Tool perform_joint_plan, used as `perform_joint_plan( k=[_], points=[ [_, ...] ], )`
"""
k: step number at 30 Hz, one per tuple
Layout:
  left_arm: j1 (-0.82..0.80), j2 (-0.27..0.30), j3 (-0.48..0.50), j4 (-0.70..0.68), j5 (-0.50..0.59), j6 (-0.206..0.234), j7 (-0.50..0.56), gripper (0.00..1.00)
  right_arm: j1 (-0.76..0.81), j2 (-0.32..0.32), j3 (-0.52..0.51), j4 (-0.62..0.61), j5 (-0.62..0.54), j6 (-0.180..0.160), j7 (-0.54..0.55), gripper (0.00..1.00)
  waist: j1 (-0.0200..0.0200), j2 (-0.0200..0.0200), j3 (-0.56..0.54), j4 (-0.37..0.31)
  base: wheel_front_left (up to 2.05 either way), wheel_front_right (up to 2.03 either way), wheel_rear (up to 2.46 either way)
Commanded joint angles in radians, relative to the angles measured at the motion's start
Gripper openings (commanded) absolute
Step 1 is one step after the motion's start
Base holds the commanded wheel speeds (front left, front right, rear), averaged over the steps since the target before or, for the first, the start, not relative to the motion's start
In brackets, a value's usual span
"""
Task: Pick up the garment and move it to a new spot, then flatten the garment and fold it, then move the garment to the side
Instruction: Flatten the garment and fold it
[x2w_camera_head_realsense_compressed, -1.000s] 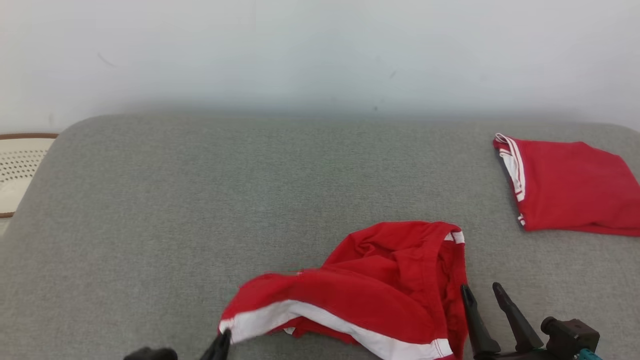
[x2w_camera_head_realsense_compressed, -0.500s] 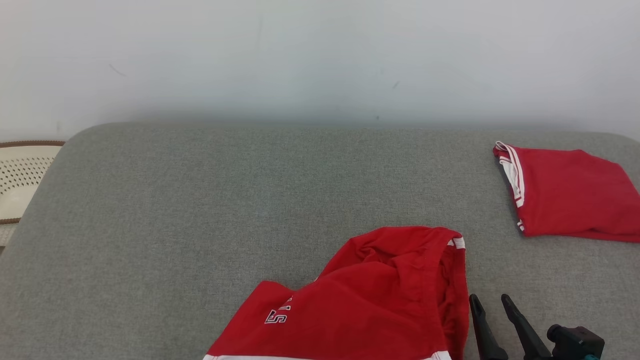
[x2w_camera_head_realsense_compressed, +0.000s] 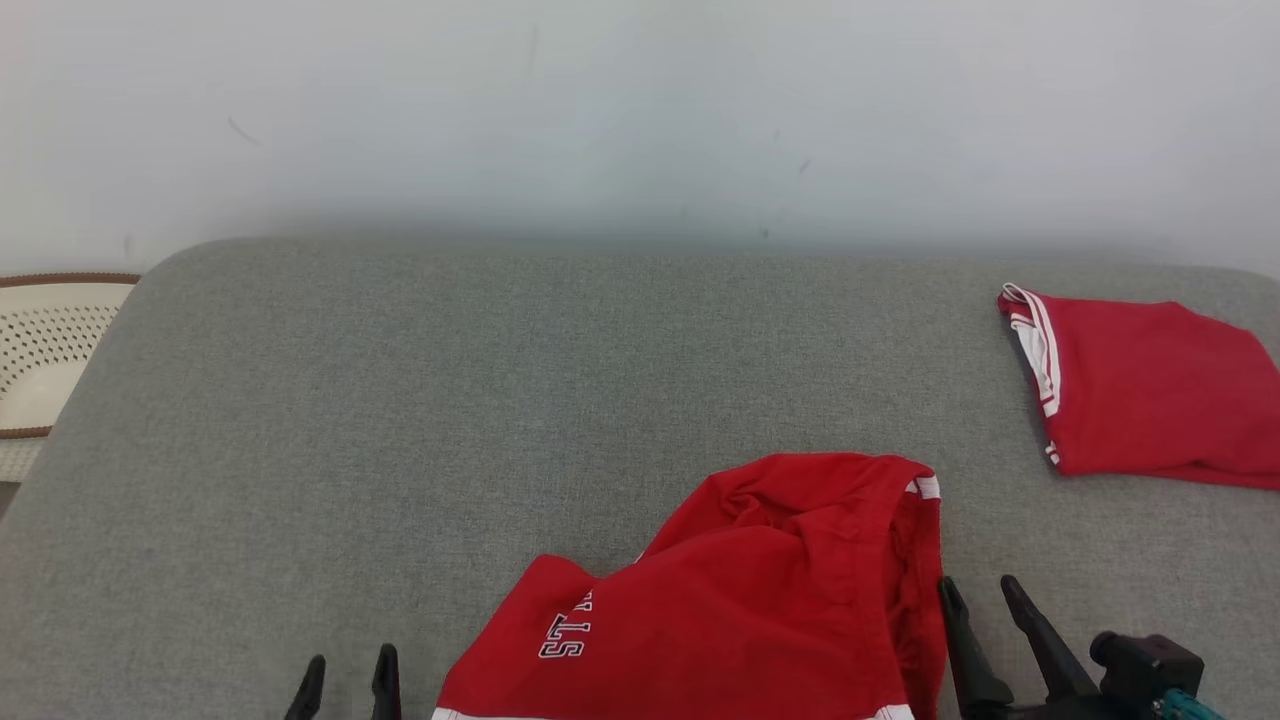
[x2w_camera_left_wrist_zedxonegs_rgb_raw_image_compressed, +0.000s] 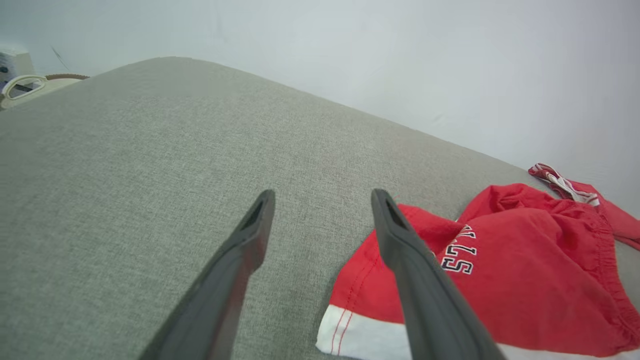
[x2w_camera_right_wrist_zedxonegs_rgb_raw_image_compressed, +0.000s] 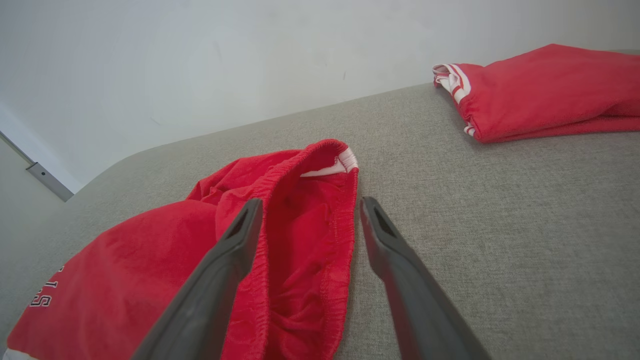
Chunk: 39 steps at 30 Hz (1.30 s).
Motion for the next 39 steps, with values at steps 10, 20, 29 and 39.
perform_joint_plan(
  k=[10, 20, 29, 39],
  points=[
    [-0.024, -0.022, 0.041, -0.028, 0.073, 0.033, -0.042, 1.00, -0.043, 0.025, -0.042, -0.006, -0.060, 0.000, -0.012, 1.00, 0.0000, 0.0000, -0.007, -0.010, 0.00, 0.00, 0.00],
    [-0.017, -0.025, 0.062, -0.048, 0.122, 0.015, -0.043, 1.00, 0.018, 0.095, -0.157, -0.102, -0.204, 0.000, -0.033, 1.00, 0.0000, 0.0000, -0.013, -0.063, 0.00, 0.00, 0.00],
    [-0.047, -0.006, 0.074, -0.041, 0.196, 0.013, -0.043, 1.00, 0.086, 0.126, -0.167, -0.201, -0.273, 0.000, -0.035, 1.00, 0.0000, 0.0000, -0.021, -0.092, 0.00, 0.00, 0.00],
    [-0.044, -0.010, 0.074, -0.026, 0.217, -0.002, -0.042, 1.00, 0.113, 0.148, -0.163, -0.229, -0.320, 0.000, -0.021, 1.00, 0.0000, 0.0000, -0.032, -0.121, 0.00, 0.00, 0.00]
  ],
)
